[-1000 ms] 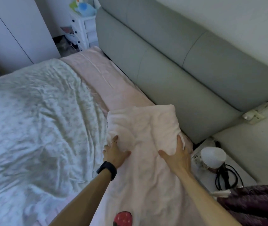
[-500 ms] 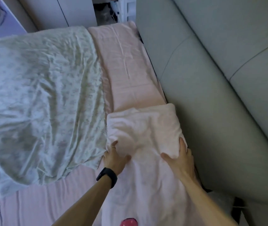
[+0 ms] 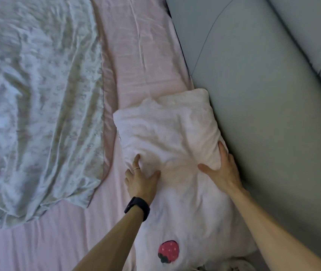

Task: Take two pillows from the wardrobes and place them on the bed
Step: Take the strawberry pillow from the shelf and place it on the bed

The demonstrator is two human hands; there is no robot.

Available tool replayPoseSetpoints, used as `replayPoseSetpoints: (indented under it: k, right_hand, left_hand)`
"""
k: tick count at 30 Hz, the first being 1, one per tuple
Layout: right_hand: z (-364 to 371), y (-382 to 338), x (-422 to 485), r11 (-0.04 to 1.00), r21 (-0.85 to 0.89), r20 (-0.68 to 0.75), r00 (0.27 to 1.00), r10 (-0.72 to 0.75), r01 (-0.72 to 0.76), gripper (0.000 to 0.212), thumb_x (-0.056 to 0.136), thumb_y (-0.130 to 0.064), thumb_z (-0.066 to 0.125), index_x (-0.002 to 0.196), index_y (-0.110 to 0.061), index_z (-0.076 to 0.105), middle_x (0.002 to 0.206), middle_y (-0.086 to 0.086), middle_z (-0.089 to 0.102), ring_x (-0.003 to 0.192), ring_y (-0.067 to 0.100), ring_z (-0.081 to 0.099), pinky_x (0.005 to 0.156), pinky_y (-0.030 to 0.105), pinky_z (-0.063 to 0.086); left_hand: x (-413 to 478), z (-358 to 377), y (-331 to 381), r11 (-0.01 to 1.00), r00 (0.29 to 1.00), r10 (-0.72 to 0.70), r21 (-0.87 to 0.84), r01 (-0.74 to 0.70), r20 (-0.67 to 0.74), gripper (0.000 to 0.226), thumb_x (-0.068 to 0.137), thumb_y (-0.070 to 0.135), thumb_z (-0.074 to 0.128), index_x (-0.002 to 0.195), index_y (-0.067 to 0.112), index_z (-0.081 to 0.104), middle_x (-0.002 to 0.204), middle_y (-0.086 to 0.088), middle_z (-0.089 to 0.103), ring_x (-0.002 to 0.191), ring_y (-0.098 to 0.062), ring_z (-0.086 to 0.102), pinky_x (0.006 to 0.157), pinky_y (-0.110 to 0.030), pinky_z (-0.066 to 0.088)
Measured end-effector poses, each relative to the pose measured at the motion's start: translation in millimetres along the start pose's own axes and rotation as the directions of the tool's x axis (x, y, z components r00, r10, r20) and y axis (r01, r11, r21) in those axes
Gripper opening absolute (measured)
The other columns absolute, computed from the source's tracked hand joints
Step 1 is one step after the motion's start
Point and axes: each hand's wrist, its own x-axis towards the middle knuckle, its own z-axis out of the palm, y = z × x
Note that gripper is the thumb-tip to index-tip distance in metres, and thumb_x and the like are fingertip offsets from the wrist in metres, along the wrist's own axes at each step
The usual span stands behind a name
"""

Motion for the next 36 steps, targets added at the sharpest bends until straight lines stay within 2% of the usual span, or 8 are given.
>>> replayPoseSetpoints:
  k: [5,8,13,19,24,27,31,36]
  right_hand:
    - [15.7,14.3,13.2,0.999,0.052,-0.015,1.0,0.004,-0.004,0.11,0.072,-0.063,0.079,0.157,-0.046,0.011,0.146,0.015,0.04,0.138,0.036,0.042,0.113,0.042,0.036]
    - [17.4,16.9,11.6,0.997,0.066,-0.075,0.997,-0.022,0.027,0.105,0.075,-0.056,0.08,0.157,-0.044,0.015,0.142,0.013,0.044,0.134,0.035,0.046,0.109,0.041,0.039]
    - [13.5,9.2,12.7,0.982,0.099,-0.193,0.972,-0.137,0.159,0.098,0.077,-0.048,0.082,0.156,-0.041,0.024,0.132,0.007,0.05,0.126,0.03,0.051,0.103,0.037,0.043]
    - [2.4,-13.3,9.8,0.972,0.116,-0.281,0.945,-0.165,0.204,0.094,0.075,-0.038,0.085,0.155,-0.026,0.038,0.131,0.014,0.053,0.122,0.031,0.054,0.097,0.026,0.037]
    - [-11.1,-46.1,20.3,0.962,0.087,-0.349,0.912,-0.214,0.259,0.088,0.075,-0.034,0.085,0.152,-0.021,0.043,0.126,0.018,0.054,0.116,0.036,0.054,0.097,0.036,0.043]
    - [-5.9,-48.6,36.2,0.986,0.033,-0.261,0.953,-0.152,0.166,0.092,0.079,-0.046,0.08,0.156,-0.031,0.032,0.133,0.019,0.05,0.121,0.039,0.052,0.101,0.044,0.044]
    - [10.5,-26.7,49.1,0.999,-0.038,-0.101,0.995,-0.001,-0.002,0.099,0.08,-0.061,0.072,0.159,-0.041,0.016,0.142,0.02,0.044,0.13,0.042,0.048,0.103,0.044,0.042]
    - [29.3,-26.7,30.8,0.998,-0.069,-0.324,0.946,-0.024,0.002,0.091,0.081,-0.063,0.067,0.157,-0.025,0.034,0.147,0.022,0.045,0.128,0.045,0.05,0.102,0.051,0.043]
  left_hand:
    - [13.0,2.9,-16.1,0.997,0.999,0.017,0.076,-0.019,0.038,0.095,0.075,0.066,0.07,0.146,0.062,0.007,0.147,-0.002,0.034,0.125,-0.035,0.049,0.104,-0.048,0.045]
    - [12.4,4.1,-7.9,0.993,0.994,0.104,0.048,-0.105,0.027,0.093,0.078,0.058,0.073,0.144,0.066,0.009,0.13,0.005,0.038,0.117,-0.029,0.055,0.097,-0.047,0.051]
    - [14.0,6.3,-2.4,0.975,0.969,0.218,-0.027,-0.222,-0.121,0.084,0.079,0.049,0.076,0.144,0.064,0.023,0.118,0.015,0.036,0.112,-0.019,0.056,0.095,-0.039,0.052]
    - [7.1,2.2,17.6,0.95,0.925,0.296,-0.031,-0.312,-0.237,0.077,0.08,0.05,0.071,0.144,0.059,0.029,0.137,0.006,0.035,0.124,-0.02,0.049,0.095,-0.029,0.043]
    - [14.6,-8.4,42.1,0.944,0.885,0.314,0.012,-0.33,-0.344,0.075,0.081,0.052,0.07,0.145,0.056,0.031,0.142,0.003,0.037,0.129,-0.023,0.042,0.098,-0.03,0.037]
    - [35.8,-9.5,43.7,0.958,0.93,0.282,0.119,-0.26,-0.237,0.078,0.085,0.055,0.064,0.15,0.055,0.021,0.153,-0.007,0.034,0.129,-0.029,0.039,0.1,-0.036,0.035]
    - [66.0,-12.3,30.3,0.973,0.985,-0.015,0.231,-0.025,0.17,0.087,0.081,0.07,0.051,0.145,0.066,-0.008,0.154,-0.008,0.028,0.133,-0.04,0.038,0.108,-0.052,0.038]
    - [58.7,-7.2,8.7,0.889,0.992,0.123,0.447,-0.097,-0.029,0.088,0.085,0.081,0.035,0.154,0.05,-0.009,0.168,-0.013,0.001,0.152,-0.038,0.01,0.121,-0.056,0.014]
